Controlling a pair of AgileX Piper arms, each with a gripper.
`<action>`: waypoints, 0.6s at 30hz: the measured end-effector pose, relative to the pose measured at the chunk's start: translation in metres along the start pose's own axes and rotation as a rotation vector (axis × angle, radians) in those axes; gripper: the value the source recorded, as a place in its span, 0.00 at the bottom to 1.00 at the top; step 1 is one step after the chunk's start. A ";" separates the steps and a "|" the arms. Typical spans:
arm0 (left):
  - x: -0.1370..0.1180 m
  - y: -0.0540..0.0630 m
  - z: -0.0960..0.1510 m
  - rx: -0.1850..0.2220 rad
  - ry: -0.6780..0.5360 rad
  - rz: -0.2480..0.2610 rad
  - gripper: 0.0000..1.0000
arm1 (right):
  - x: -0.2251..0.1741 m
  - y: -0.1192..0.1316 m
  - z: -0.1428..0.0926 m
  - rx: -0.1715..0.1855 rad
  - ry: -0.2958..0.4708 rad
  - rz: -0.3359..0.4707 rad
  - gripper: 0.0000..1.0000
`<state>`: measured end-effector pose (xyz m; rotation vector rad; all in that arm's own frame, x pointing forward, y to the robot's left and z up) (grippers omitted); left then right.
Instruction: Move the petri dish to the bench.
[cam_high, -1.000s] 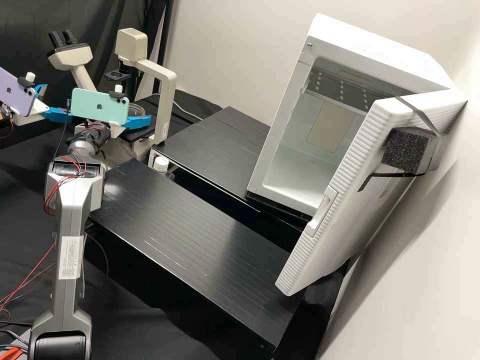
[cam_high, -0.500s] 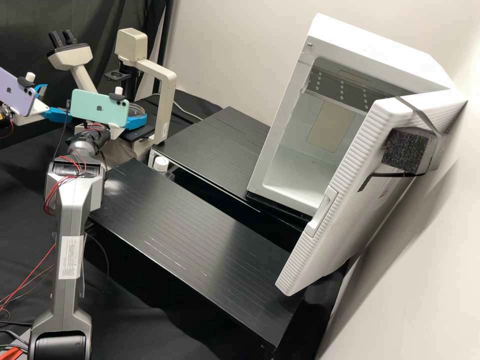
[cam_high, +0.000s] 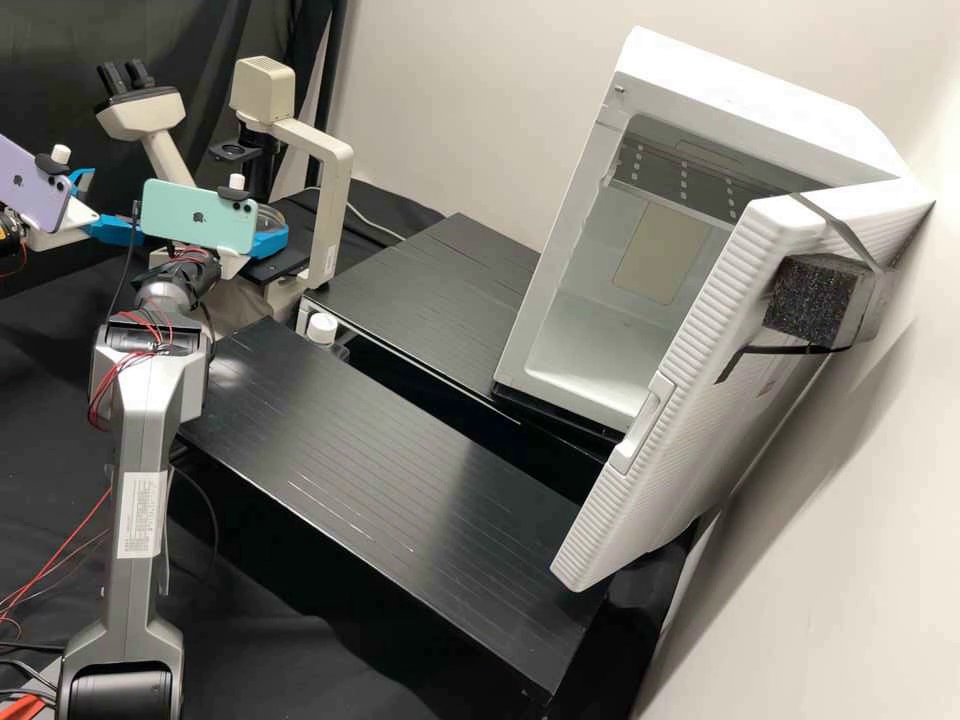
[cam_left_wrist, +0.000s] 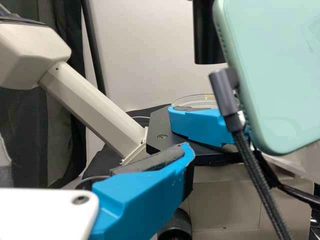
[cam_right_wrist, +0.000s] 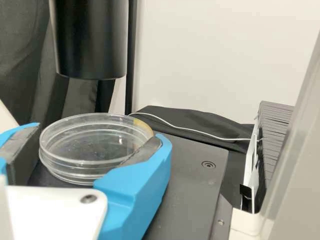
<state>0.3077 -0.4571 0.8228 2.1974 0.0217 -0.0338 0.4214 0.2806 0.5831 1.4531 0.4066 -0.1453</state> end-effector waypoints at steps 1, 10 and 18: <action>0.000 0.000 0.000 0.000 0.000 0.000 1.00 | 0.000 0.000 0.000 0.000 0.000 0.000 0.00; 0.000 0.000 0.000 0.000 0.000 0.000 1.00 | 0.000 0.000 0.000 0.005 0.001 0.000 0.00; 0.000 0.000 0.000 0.000 0.000 0.000 1.00 | -0.018 0.003 0.010 0.028 0.038 0.015 0.00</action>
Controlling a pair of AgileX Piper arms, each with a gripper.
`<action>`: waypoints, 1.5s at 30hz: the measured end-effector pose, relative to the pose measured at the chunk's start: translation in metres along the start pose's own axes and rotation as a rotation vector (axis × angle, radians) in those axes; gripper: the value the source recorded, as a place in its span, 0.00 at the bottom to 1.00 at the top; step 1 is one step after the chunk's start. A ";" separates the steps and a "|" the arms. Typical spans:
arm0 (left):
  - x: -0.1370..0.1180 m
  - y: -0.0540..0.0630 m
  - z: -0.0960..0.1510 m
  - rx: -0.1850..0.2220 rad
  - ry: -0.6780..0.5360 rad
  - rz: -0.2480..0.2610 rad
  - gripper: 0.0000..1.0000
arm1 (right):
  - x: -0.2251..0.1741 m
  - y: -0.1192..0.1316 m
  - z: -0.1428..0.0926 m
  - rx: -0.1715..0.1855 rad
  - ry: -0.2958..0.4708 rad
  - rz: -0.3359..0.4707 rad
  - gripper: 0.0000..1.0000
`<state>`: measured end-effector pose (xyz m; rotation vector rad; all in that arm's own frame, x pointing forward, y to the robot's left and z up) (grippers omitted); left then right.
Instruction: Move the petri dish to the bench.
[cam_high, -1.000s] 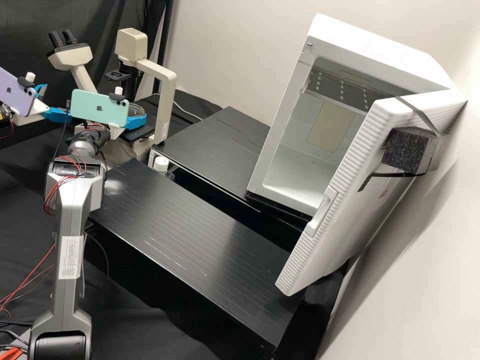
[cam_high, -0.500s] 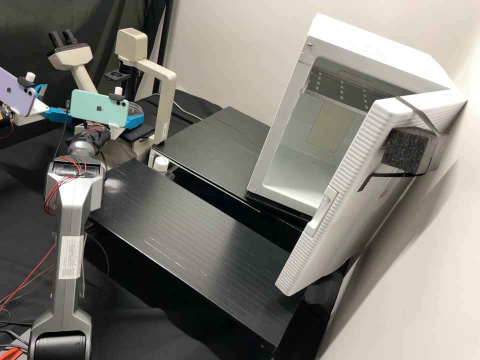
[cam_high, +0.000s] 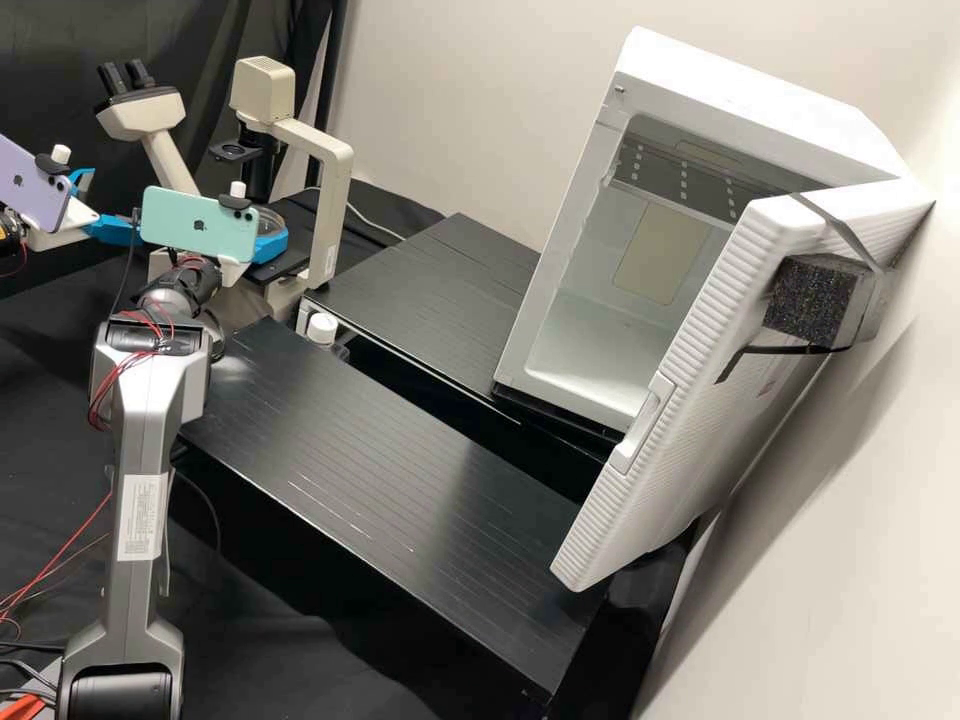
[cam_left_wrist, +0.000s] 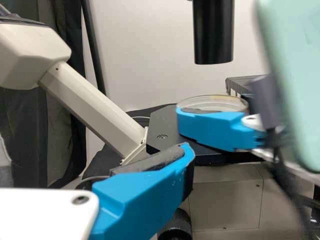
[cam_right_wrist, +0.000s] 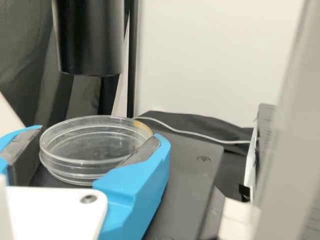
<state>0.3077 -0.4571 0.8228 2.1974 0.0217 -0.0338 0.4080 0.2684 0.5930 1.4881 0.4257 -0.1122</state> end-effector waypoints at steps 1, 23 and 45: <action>0.000 0.000 0.000 0.000 0.000 0.000 1.00 | -0.005 0.002 0.000 0.007 0.009 0.000 0.00; 0.000 0.000 0.000 0.000 0.000 0.000 1.00 | -0.104 0.049 0.005 -0.006 0.144 0.080 0.00; 0.000 0.000 0.000 0.000 0.000 0.000 1.00 | -0.289 0.073 0.111 -0.072 0.036 0.317 0.00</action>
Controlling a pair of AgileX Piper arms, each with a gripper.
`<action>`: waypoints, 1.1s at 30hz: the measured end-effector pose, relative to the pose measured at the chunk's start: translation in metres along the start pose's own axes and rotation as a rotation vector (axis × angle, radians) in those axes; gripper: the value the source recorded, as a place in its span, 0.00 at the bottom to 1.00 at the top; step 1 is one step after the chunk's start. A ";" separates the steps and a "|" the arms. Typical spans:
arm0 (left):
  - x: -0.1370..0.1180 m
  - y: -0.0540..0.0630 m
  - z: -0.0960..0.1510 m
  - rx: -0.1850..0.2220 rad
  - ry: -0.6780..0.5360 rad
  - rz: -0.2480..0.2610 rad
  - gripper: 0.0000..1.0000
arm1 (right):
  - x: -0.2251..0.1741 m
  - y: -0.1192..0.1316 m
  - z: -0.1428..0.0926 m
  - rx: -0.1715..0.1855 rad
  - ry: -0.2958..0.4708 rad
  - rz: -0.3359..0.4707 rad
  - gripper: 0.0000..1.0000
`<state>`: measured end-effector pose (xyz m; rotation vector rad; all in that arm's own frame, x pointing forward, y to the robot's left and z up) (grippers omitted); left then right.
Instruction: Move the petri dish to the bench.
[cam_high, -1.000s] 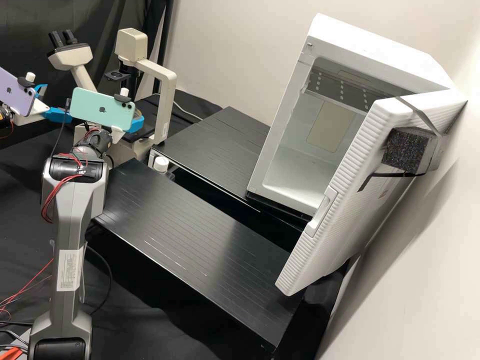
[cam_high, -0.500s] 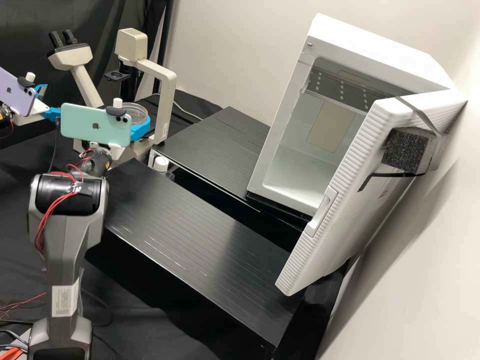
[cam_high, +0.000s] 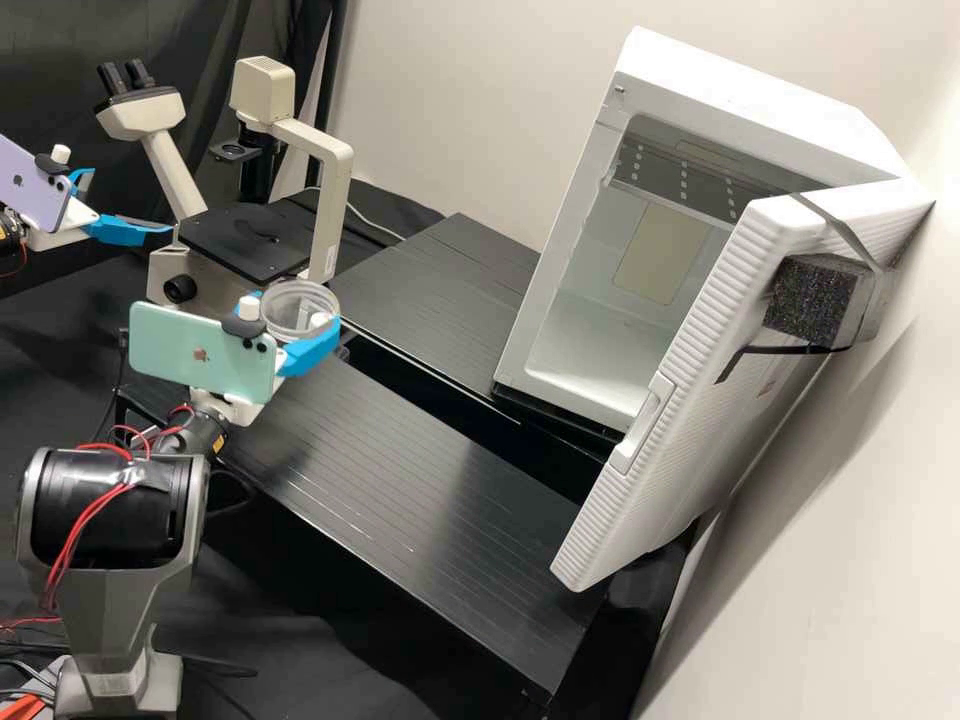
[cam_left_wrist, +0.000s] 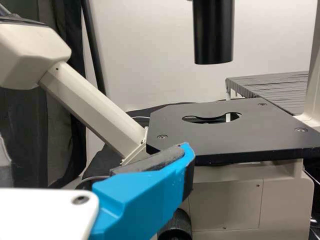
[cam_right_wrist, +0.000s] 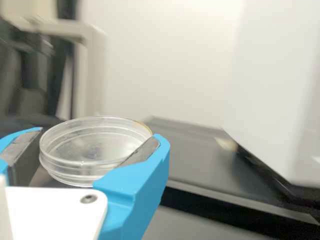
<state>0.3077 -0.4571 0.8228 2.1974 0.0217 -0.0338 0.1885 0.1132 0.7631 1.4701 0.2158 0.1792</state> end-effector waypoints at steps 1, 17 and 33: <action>0.000 0.000 0.000 0.000 0.000 0.000 1.00 | -0.003 0.000 0.005 -0.006 -0.021 -0.001 0.00; 0.000 0.000 0.000 0.000 0.000 0.000 1.00 | -0.020 0.015 0.070 -0.095 -0.354 0.081 0.00; 0.000 0.000 0.000 0.000 0.000 0.000 1.00 | -0.029 0.014 0.073 -0.069 -0.350 0.086 0.00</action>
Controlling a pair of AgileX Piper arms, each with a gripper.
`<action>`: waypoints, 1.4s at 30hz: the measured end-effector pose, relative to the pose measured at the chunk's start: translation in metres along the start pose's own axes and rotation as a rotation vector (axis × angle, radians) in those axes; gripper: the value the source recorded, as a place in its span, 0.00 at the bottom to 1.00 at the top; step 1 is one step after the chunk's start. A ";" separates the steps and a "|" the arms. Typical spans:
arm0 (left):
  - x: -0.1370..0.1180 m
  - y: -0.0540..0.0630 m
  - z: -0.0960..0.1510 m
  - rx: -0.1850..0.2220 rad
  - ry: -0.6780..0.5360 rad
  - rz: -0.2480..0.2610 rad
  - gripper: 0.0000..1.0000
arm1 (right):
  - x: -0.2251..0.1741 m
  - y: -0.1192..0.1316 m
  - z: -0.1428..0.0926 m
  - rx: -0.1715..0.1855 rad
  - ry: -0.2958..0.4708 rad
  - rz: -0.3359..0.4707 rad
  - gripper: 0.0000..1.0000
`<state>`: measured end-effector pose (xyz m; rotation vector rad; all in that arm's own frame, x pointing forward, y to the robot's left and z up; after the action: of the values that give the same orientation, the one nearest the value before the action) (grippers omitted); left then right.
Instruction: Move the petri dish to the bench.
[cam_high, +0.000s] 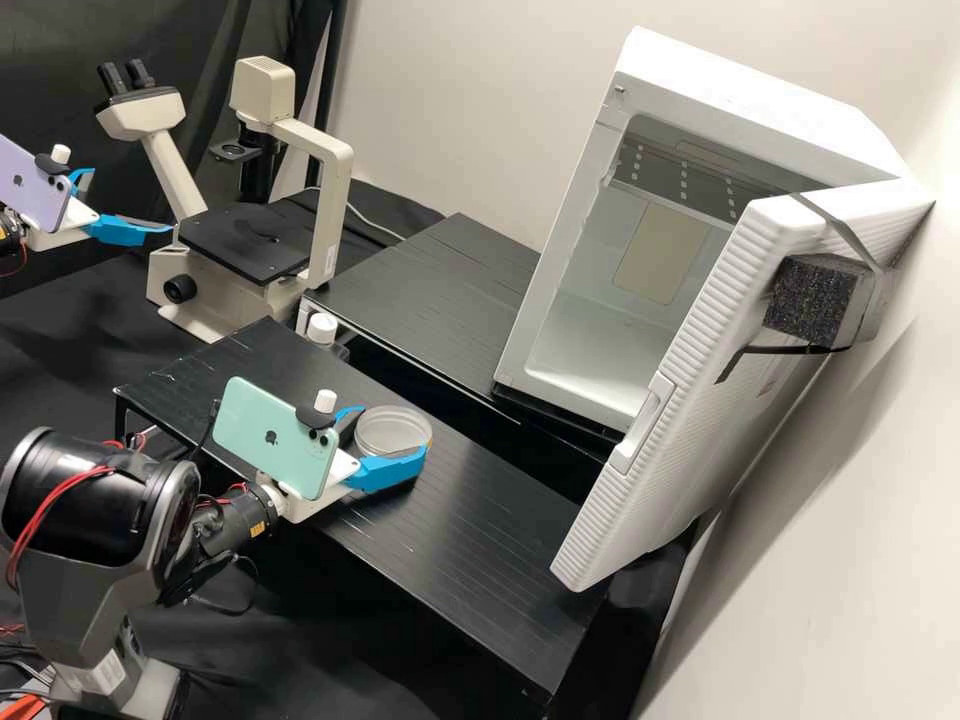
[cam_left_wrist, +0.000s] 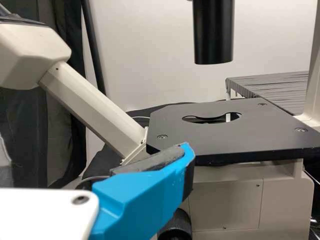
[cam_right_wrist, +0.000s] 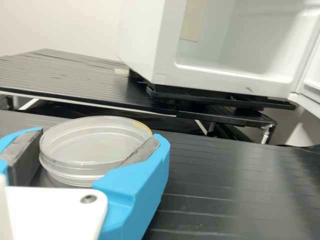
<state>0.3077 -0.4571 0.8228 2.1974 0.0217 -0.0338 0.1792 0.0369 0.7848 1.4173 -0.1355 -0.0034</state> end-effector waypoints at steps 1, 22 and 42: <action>0.000 0.000 0.000 0.000 0.000 0.000 1.00 | 0.000 -0.001 -0.001 0.000 0.005 -0.004 0.00; 0.000 0.000 0.000 0.000 0.000 0.000 1.00 | 0.001 -0.002 0.001 0.011 -0.002 0.002 1.00; 0.000 0.000 0.000 0.000 0.000 0.000 1.00 | -0.016 0.013 -0.009 0.072 0.072 0.056 1.00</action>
<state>0.3077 -0.4571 0.8228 2.1974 0.0217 -0.0338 0.1635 0.0492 0.7944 1.4832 -0.1161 0.0994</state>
